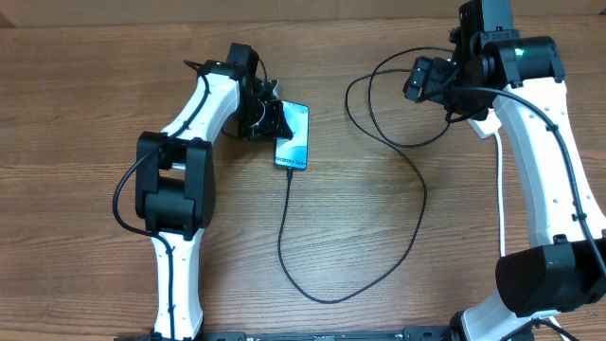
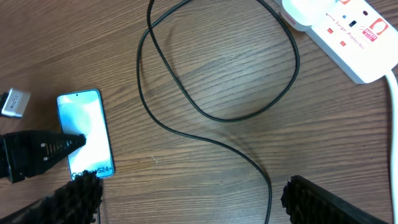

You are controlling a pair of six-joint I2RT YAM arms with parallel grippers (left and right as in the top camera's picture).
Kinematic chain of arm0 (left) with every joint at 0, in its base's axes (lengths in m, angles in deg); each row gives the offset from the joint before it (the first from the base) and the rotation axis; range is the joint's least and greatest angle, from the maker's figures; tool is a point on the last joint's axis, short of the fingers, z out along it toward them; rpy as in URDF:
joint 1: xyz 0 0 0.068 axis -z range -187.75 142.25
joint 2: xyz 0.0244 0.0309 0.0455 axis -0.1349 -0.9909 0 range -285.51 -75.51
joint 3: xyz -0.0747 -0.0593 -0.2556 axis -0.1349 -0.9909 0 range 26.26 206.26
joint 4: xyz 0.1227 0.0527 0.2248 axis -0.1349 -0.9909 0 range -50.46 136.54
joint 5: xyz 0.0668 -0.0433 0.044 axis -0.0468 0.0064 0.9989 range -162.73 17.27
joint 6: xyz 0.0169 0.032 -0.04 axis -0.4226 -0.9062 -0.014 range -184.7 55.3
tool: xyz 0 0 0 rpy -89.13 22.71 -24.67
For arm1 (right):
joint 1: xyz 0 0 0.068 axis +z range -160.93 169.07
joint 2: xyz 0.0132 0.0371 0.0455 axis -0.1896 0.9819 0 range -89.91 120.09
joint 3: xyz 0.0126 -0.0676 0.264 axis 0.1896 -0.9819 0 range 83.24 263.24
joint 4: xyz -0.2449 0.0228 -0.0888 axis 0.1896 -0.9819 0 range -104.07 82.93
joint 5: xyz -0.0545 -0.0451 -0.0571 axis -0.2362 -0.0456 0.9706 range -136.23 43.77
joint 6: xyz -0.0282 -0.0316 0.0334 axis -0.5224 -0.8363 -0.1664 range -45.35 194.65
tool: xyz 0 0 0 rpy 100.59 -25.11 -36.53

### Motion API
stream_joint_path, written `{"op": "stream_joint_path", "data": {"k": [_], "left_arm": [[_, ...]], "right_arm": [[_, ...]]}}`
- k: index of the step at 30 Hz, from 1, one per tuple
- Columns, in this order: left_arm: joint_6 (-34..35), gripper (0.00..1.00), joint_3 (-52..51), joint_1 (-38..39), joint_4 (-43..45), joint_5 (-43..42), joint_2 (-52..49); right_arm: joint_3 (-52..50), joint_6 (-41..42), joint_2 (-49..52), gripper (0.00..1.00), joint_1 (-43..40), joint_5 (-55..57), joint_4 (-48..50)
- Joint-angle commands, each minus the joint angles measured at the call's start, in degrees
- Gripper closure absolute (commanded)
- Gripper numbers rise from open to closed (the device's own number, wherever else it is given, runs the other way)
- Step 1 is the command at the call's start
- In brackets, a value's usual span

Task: Plug charger to phone and switch on socket
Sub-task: 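Lower the phone flat onto the table with the left gripper and release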

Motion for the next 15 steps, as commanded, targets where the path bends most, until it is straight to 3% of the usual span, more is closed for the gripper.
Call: {"op": "stream_joint_path", "data": {"k": [1,4,7,13,15], "left_arm": [[-0.7,0.66,0.4,-0.1,-0.3,9.1,-0.9],[-0.7,0.47,0.4,-0.1,-0.6,11.3,-0.9],[-0.7,0.37,0.4,-0.1,-0.8,12.8,-0.9],[-0.7,0.31,3.0,-0.8,-3.4,14.5,0.5],[0.2,0.35,7.8,-1.6,-6.1,14.5,2.1]], "right_arm": [[0.4,0.0,-0.2,0.03,-0.1,1.3,-0.1],[0.4,0.0,-0.2,0.02,-0.1,1.4,-0.3],[0.4,0.1,-0.2,0.01,-0.1,2.6,-0.5],[0.4,3.5,-0.2,0.00,-0.1,9.8,0.2],[0.4,3.5,-0.2,0.00,-0.2,15.2,2.7]]}}
